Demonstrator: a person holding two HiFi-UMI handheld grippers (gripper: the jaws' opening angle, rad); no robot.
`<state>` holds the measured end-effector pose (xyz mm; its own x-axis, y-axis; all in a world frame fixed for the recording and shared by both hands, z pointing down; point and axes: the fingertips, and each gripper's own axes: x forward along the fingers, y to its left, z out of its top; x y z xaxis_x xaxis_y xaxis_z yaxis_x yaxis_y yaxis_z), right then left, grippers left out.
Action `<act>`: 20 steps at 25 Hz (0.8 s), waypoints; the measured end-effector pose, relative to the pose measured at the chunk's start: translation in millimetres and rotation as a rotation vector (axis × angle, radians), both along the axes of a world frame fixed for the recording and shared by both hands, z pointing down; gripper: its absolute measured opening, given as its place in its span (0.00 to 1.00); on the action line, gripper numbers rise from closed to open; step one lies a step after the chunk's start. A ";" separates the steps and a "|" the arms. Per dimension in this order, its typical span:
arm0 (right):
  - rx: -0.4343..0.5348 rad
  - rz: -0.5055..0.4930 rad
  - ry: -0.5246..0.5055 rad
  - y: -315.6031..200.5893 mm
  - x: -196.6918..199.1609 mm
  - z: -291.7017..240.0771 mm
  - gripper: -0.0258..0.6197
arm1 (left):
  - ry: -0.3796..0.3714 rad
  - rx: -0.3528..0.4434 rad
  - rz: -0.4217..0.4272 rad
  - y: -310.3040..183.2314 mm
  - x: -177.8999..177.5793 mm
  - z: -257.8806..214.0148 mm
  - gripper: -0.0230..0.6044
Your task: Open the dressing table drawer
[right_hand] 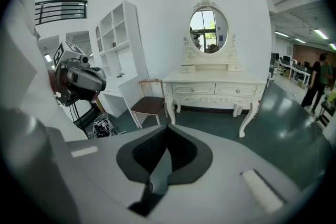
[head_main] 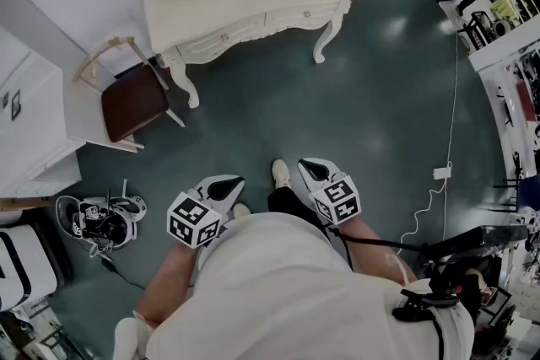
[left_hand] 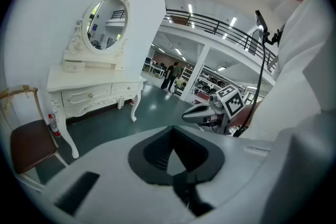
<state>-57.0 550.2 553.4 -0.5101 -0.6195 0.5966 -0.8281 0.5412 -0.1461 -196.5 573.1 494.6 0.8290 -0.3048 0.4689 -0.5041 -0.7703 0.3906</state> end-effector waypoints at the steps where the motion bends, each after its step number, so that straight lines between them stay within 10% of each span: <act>1: 0.008 0.001 0.000 -6.7 8.6 -2.7 0.04 | 0.002 0.002 0.000 -4.7 8.9 -1.4 0.04; 20: 0.046 -0.022 0.007 -179.7 184.4 -5.3 0.12 | -0.040 0.056 -0.009 -174.0 191.9 -27.0 0.04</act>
